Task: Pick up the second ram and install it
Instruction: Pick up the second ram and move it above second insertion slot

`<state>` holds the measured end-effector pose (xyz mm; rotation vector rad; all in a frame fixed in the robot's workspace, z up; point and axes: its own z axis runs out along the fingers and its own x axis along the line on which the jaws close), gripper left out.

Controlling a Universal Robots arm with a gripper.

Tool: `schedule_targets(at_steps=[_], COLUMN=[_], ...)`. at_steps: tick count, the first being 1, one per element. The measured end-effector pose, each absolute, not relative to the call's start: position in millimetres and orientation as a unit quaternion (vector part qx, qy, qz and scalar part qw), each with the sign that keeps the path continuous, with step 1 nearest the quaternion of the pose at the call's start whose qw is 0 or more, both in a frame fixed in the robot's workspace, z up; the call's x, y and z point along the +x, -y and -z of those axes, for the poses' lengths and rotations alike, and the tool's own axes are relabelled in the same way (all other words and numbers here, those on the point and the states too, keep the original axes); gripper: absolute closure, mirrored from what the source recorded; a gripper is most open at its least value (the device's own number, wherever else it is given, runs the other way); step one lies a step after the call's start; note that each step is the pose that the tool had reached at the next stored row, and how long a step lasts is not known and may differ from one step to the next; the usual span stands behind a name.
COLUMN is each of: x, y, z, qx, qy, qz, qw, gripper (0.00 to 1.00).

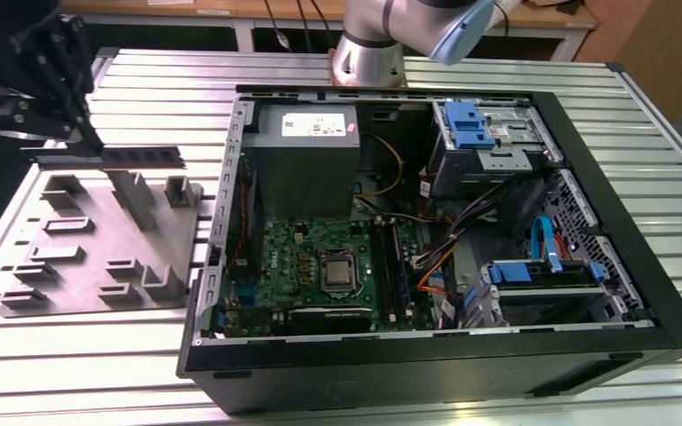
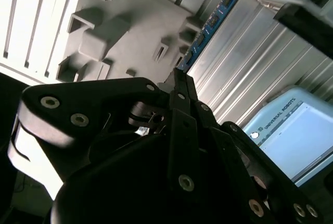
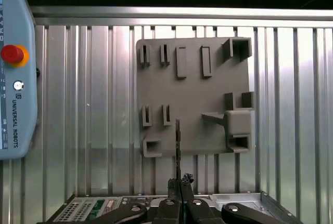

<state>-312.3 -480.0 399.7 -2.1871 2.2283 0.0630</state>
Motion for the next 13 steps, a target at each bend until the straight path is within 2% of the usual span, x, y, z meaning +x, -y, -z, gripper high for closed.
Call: schedule_targets(at_steps=[13], x=[-257], y=[480], z=[-398], qx=[-0.7], qy=[-0.714], qz=[-0.021], qw=[0.009], gripper=[0.89])
